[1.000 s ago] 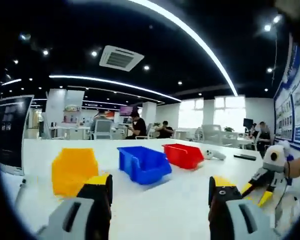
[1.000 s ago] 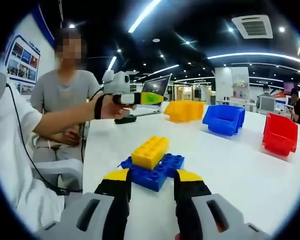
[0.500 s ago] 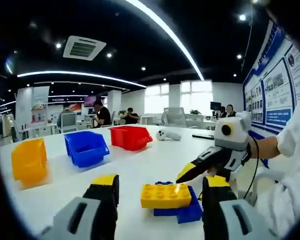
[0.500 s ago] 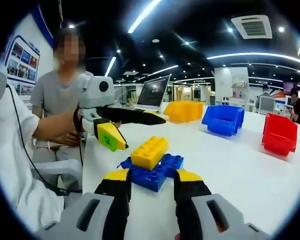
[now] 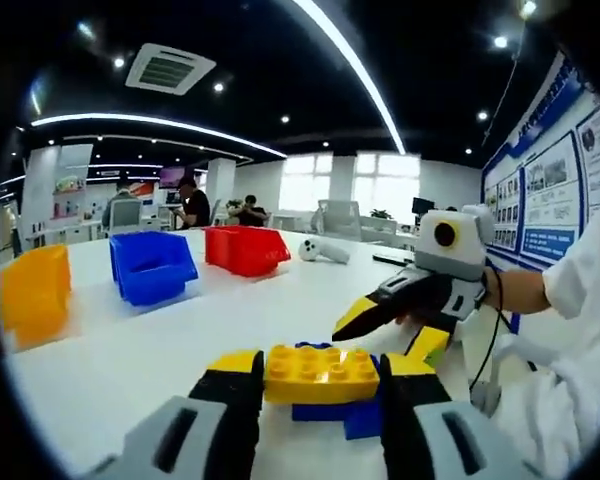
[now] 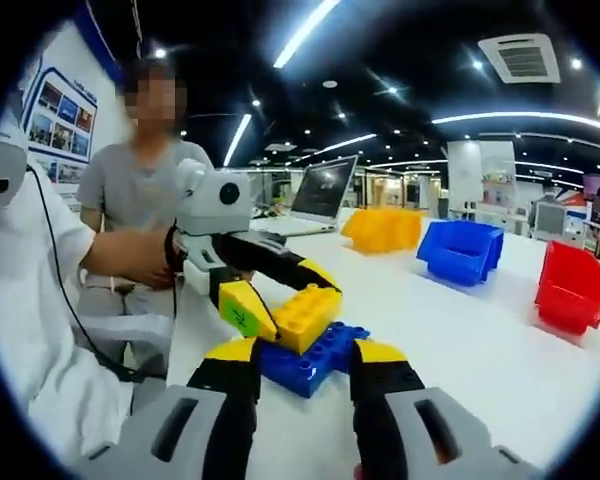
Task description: Take apart the toy blocks one by one and place each separated block into its matching bin, sorting the blocks by their type until all the connected pieces are disassembled and separated into the correct bins
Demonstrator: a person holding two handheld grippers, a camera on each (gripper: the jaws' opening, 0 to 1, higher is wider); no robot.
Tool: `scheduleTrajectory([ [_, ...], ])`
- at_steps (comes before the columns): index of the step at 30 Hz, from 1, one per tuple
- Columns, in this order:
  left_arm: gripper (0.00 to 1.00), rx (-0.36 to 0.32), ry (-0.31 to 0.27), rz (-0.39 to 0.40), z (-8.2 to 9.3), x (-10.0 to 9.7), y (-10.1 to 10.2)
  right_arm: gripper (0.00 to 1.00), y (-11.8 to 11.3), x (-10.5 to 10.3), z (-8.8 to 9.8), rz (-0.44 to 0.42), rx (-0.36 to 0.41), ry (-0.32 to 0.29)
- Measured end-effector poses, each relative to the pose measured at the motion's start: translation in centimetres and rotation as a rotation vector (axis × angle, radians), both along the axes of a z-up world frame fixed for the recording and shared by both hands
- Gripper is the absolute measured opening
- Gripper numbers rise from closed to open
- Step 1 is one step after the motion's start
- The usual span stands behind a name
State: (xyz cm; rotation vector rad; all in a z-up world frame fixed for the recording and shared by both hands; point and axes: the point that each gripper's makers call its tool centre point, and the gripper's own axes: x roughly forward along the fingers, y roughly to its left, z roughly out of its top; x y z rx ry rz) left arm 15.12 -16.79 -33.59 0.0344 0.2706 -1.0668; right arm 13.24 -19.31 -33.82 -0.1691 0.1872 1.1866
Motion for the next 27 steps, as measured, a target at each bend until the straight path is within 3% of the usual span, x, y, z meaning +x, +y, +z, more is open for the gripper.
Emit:
scheduleTrajectory([
  [3, 0.47, 0.014, 0.002, -0.033, -0.1, 0.0, 0.0, 0.40, -0.4, 0.7, -0.3, 0.077, -0.038, -0.044],
  [11, 0.46, 0.017, 0.007, -0.141, -0.2, 0.0, -0.2, 0.41, 0.4, 0.1, -0.4, 0.191, -0.071, -0.028],
  [17, 0.46, 0.001, 0.016, -0.150, -0.1, 0.1, -0.3, 0.40, 0.5, 1.0, -0.6, 0.171, -0.035, 0.028],
  [27, 0.47, -0.037, 0.021, -0.120, 0.2, 0.1, -0.6, 0.38, 1.0, 0.2, -0.5, 0.157, -0.061, 0.014],
])
